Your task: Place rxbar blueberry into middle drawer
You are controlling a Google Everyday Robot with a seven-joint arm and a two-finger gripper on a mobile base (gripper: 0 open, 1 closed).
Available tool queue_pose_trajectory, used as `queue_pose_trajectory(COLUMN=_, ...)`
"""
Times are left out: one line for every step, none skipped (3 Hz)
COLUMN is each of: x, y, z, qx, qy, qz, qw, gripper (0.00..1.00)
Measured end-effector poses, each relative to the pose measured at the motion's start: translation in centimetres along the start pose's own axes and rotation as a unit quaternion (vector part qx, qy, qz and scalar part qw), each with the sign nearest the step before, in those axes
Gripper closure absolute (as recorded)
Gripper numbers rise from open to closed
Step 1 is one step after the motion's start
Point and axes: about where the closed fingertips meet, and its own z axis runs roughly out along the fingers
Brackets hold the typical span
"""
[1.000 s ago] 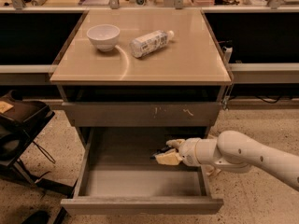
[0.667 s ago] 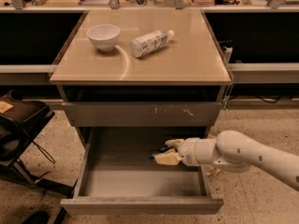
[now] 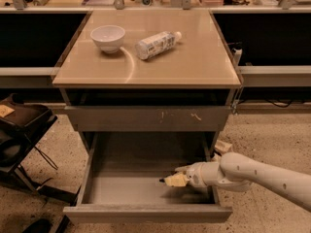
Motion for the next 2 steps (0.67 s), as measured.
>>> queue_pose_trajectory(x=0.0, y=0.2, z=0.4, qx=0.003, qy=0.003, qz=-0.005, qw=1.0000, gripper=1.00)
queue_pose_trajectory(x=1.2, y=-2.5, z=3.2, qx=0.021, qy=0.018, qz=0.017, qw=0.9995, gripper=1.00)
